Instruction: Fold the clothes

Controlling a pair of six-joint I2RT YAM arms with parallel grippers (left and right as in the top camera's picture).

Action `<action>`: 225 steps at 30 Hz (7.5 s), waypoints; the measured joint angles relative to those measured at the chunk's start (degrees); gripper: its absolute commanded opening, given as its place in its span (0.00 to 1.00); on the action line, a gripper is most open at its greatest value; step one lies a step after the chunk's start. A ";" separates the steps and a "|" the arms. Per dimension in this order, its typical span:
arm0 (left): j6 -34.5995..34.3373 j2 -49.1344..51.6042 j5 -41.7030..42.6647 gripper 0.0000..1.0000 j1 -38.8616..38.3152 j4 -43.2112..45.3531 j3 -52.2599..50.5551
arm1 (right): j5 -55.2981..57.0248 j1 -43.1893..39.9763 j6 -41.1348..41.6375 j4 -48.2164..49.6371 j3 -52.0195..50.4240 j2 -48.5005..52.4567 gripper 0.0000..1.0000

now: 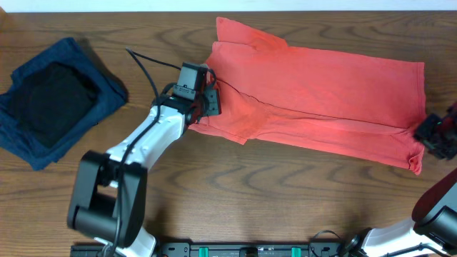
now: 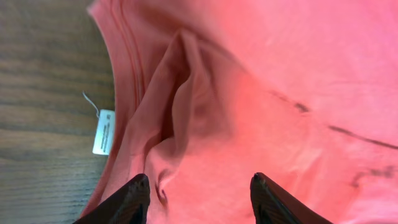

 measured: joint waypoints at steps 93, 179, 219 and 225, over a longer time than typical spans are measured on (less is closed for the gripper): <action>4.70 6.51 0.11 0.06 6.43 -18.69 -0.68 | -2.01 0.66 -0.81 12.15 -12.37 0.02 0.31; 12.83 32.46 8.94 0.33 12.24 -4.59 34.51 | -10.75 9.20 -5.81 -2.16 -0.94 -16.90 0.53; 8.55 24.09 11.65 0.06 12.76 -23.82 34.49 | -10.78 13.35 -9.29 51.04 -0.98 17.09 0.68; 8.55 24.09 11.65 0.06 12.76 -23.82 34.36 | -10.69 13.53 -9.03 60.46 -0.87 21.84 0.72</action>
